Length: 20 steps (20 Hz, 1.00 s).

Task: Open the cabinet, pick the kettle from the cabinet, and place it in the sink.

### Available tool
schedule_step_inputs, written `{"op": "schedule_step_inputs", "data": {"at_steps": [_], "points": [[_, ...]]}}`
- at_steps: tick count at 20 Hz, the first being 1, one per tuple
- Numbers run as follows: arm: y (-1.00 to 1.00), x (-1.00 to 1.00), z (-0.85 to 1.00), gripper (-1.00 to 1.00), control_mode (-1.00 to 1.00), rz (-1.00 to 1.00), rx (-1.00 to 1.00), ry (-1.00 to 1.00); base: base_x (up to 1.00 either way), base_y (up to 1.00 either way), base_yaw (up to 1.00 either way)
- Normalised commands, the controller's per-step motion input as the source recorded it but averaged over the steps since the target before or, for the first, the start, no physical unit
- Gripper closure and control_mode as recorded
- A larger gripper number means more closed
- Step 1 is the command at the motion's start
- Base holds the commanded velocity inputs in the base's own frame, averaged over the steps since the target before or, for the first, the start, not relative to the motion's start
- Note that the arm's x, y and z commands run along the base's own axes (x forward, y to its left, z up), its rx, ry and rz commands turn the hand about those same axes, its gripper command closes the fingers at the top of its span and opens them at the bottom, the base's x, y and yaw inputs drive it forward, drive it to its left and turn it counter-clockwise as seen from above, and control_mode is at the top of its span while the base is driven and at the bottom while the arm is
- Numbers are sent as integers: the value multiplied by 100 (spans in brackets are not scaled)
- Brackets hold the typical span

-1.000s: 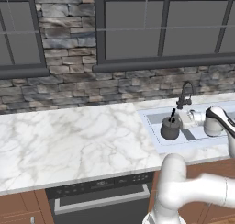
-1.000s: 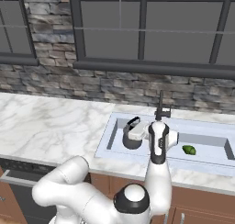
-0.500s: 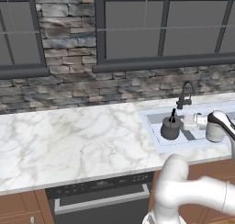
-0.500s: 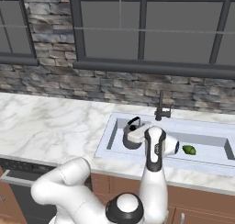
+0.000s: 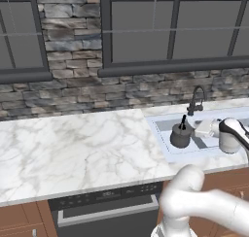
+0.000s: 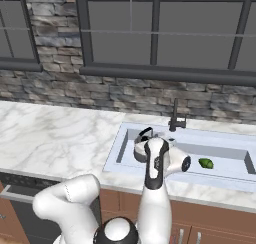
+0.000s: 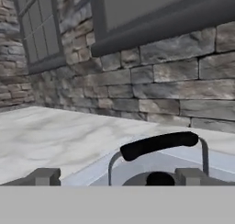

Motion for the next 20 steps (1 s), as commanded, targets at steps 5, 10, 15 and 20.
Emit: {"op": "schedule_step_inputs", "data": {"at_steps": [5, 10, 15, 20], "points": [[0, -27, 33, -100, -100, -15, -20, 0, 0, 0, 0], [-1, -24, 40, -100, -100, -5, -22, 5, 0, 0, 0], [0, -22, 41, -100, -100, -11, -23, 20, 0, 0, 0], [-1, -22, 44, -100, -100, -14, -17, 29, 0, 0, 0]]}}
